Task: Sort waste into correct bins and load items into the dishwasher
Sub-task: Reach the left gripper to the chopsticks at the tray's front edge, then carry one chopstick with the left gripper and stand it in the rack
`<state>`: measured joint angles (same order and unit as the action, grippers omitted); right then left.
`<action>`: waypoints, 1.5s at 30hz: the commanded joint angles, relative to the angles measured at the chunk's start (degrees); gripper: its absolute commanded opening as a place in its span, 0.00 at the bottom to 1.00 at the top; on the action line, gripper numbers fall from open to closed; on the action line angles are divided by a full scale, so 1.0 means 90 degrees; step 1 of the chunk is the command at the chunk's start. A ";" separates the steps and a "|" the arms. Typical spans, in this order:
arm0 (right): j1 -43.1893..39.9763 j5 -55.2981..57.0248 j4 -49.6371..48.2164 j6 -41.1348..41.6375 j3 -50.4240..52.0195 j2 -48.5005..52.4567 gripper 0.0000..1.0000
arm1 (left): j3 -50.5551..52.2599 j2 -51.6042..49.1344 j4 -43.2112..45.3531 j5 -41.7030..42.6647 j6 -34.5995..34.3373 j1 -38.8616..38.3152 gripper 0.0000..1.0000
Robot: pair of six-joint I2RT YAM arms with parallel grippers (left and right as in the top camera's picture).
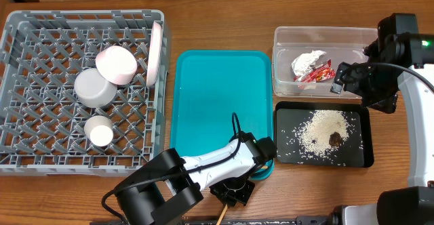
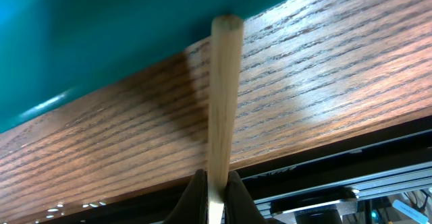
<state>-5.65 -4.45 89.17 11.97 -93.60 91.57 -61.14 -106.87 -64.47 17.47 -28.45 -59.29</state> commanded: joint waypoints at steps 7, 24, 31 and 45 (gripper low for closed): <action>-0.0012 0.0036 -0.0012 0.0027 -0.0070 -0.0029 0.97 | -0.1020 0.0957 -0.0848 -0.1018 -0.0177 0.0155 0.04; -0.0012 0.0036 -0.0024 0.0029 -0.0070 -0.0029 0.97 | -0.2851 0.2268 -0.0296 -0.2276 0.3169 0.5702 0.04; -0.0012 0.0036 -0.0049 0.0029 -0.0070 -0.0029 0.97 | -0.2849 0.2137 -0.0092 -0.1345 0.3776 0.6851 0.04; -0.0012 0.0036 -0.0061 0.0029 -0.0070 -0.0029 0.97 | -0.2846 0.1654 -0.0568 -0.0770 0.4301 0.6880 0.04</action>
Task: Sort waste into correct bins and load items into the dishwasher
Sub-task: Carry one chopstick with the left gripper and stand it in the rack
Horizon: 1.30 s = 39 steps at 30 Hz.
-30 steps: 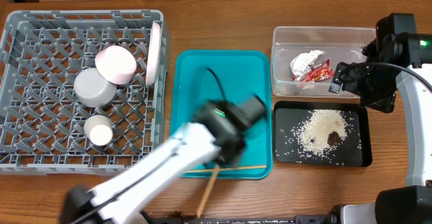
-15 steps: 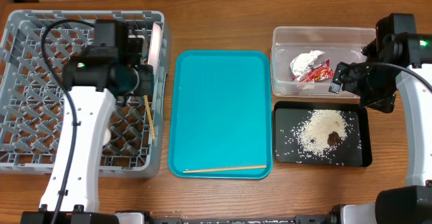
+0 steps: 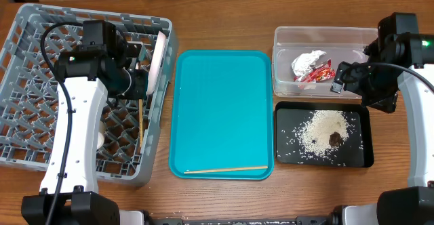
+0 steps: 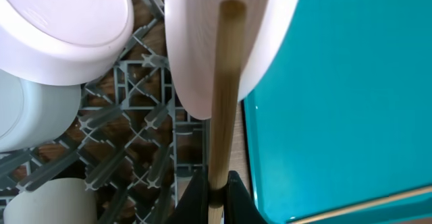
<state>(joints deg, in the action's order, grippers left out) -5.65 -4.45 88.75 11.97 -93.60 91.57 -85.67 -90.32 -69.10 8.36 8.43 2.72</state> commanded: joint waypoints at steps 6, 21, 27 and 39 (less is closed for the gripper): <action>-0.0012 0.0036 -0.0012 0.0027 -0.0070 -0.0029 0.97 | -0.0121 -0.0794 -0.0165 0.0199 0.0202 -0.0019 0.41; -0.0012 0.0036 -0.0015 0.0029 -0.0070 -0.0029 0.97 | -0.0656 -0.0386 -0.0204 0.0597 0.0015 -0.0316 0.43; -0.0012 0.0036 -0.0012 0.0029 -0.0070 -0.0029 0.97 | -0.0568 -0.0563 -0.0204 0.0410 -0.0090 -0.0755 0.04; -0.0012 0.0036 -0.0015 0.0029 -0.0070 -0.0029 0.97 | -0.0566 -0.0867 -0.0240 -0.0498 -0.0420 -0.0889 0.04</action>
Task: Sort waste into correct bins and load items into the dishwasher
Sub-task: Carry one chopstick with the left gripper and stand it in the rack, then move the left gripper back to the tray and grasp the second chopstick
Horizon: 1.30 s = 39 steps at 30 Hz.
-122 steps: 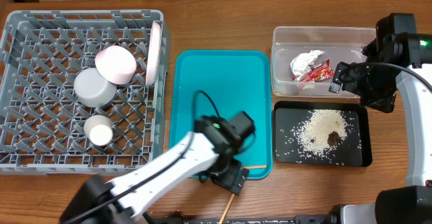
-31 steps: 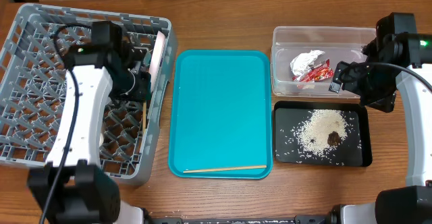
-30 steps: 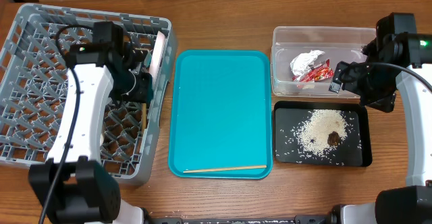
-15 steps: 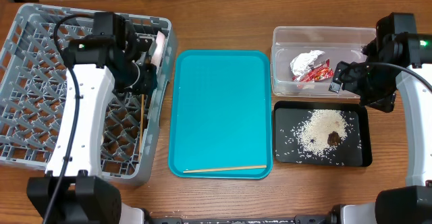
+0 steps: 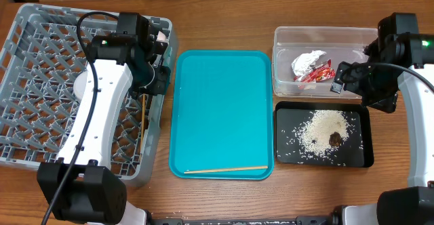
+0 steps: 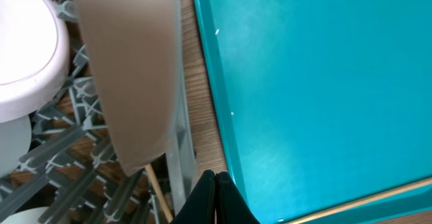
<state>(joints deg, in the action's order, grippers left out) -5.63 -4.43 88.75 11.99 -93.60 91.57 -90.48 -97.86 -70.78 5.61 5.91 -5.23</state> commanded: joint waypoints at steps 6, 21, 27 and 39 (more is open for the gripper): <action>-0.0015 0.0034 -0.0015 0.0024 -0.0070 -0.0029 0.97 | -0.0029 -0.0046 -0.0177 -0.0797 -0.0262 -0.0005 0.04; -0.0015 0.0034 -0.0010 0.0024 -0.0070 -0.0029 0.97 | -0.0029 -0.0736 0.0556 -0.0835 -0.0338 -0.0005 0.04; -0.0015 0.0034 -0.0015 0.0027 -0.0070 -0.0029 0.97 | -0.0032 -0.0733 0.0663 -0.0816 -0.0435 -0.0005 0.04; -0.0015 0.0036 -0.0015 0.0024 -0.0070 -0.0029 0.97 | -0.0678 -0.0277 0.0180 0.0333 -0.0515 -0.0333 0.25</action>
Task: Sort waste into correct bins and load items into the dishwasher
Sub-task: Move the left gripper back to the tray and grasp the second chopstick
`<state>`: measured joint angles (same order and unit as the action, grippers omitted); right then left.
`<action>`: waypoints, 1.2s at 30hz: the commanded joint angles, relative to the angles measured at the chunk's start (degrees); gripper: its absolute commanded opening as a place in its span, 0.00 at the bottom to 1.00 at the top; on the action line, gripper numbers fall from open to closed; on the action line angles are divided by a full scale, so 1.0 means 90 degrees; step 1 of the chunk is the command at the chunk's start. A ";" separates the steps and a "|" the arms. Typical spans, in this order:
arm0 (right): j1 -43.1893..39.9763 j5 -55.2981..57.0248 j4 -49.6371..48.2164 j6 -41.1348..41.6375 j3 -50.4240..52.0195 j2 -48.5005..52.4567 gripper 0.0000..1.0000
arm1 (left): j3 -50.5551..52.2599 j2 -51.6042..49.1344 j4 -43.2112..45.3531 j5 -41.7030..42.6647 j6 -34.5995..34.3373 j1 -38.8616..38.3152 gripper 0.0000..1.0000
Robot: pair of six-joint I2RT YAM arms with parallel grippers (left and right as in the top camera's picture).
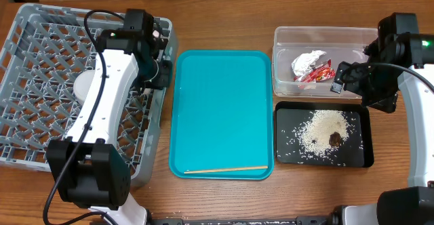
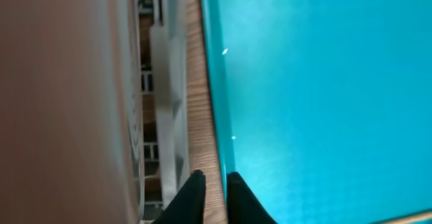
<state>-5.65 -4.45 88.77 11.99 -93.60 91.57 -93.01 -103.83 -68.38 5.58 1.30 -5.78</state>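
Note:
My left gripper hangs over the right wall of the grey dish rack. In the left wrist view its tips stand slightly open and empty above the strip of table between the rack wall and the teal tray. A pink plate fills that view's left side, blurred. One wooden chopstick lies along the tray's front edge. A white bowl shows partly under the arm. My right gripper hovers at the clear bin's front right corner; its jaw state is unclear.
The clear bin at the back right holds a crumpled white wrapper and a red wrapper. In front of it a black tray carries scattered rice and a brown scrap. The left arm hides much of the rack's right half.
My left gripper has shifted slightly right and back along the rack's right wall, and its tips, pressed together before, now stand a little apart. The right arm has not moved.
My left gripper was shut on a chopstick at the table's front edge below the tray. Then it held that chopstick over the rack beside the pink plate. Then the chopstick lay in the rack and the jaws were shut, empty. Now they are parted beside the rack wall.

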 commanded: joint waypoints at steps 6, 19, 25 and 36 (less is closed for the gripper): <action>-0.0012 0.0039 -0.0015 0.0024 -0.0070 -0.0029 0.97 | -0.0559 0.0804 -0.0364 0.0153 -0.0007 -0.1171 0.45; -0.0012 0.0039 -0.0015 0.0024 -0.0070 -0.0029 0.97 | 0.1022 0.0714 0.0046 0.0158 0.0061 -0.3354 0.67; -0.0012 0.0036 -0.0010 0.0027 -0.0070 -0.0029 0.97 | 0.2331 0.0714 0.1173 0.0155 0.0532 -0.4507 0.71; -0.0012 0.0036 0.0007 0.0027 -0.0070 -0.0029 0.97 | 0.3313 0.0712 0.1972 0.0168 0.0670 -0.4784 0.62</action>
<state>-5.63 -4.45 89.08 11.97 -93.60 91.57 -64.62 -97.51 -51.00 6.87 6.26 -48.69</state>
